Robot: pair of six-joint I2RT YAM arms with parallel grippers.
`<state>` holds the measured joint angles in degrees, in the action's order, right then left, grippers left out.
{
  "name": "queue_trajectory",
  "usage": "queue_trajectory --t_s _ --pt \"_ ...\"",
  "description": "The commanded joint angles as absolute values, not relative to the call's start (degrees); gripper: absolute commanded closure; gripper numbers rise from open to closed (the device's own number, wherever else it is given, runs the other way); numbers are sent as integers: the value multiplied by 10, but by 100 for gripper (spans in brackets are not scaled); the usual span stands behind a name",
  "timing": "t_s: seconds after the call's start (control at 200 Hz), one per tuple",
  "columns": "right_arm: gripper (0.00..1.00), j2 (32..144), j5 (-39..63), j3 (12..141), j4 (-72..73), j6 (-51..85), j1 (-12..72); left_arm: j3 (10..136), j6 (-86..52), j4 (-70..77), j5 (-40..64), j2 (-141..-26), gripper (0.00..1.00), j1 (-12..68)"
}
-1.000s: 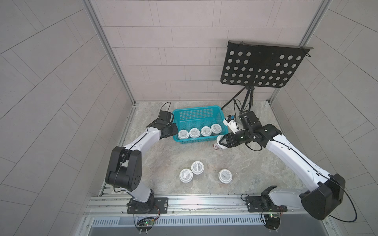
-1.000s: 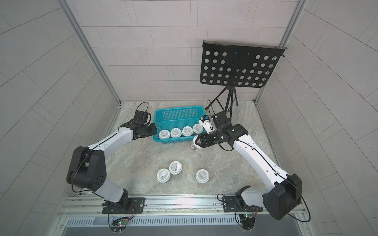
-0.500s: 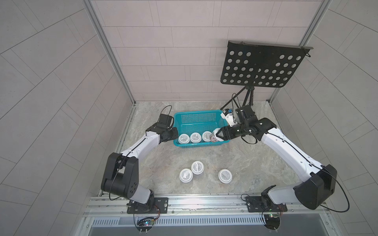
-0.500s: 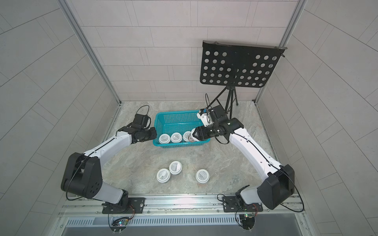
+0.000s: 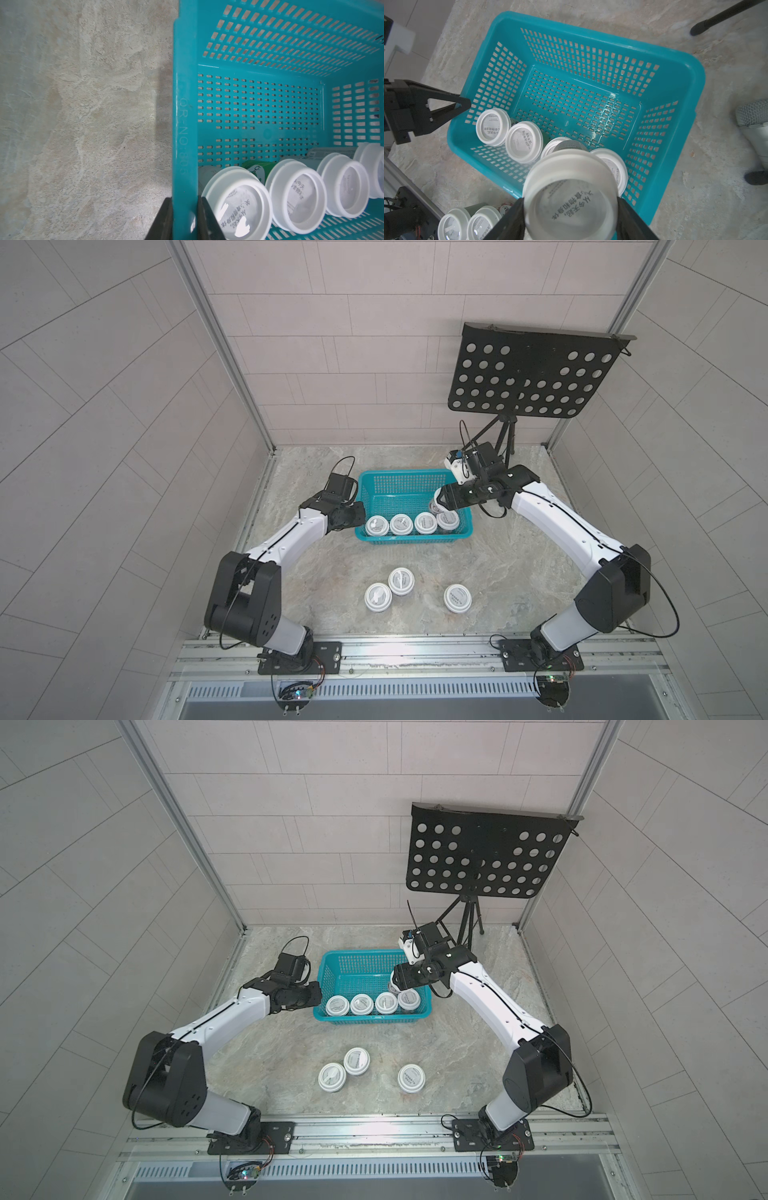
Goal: Put the yogurt in the basket
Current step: Adjust the basket at the center of the board, then place the yogurt in the basket.
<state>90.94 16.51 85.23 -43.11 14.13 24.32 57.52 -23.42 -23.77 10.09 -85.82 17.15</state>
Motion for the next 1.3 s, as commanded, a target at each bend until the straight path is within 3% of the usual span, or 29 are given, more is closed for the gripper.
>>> queue_trajectory --t_s 0.0,0.71,1.296 --pt "32 931 114 877 -443 133 242 560 -211 -308 102 -859 77 182" --pt "33 1117 20 1020 -490 115 237 567 -204 -323 91 -859 77 188" --pt "33 1186 -9 1049 -489 123 230 569 -204 -327 82 -861 75 188"
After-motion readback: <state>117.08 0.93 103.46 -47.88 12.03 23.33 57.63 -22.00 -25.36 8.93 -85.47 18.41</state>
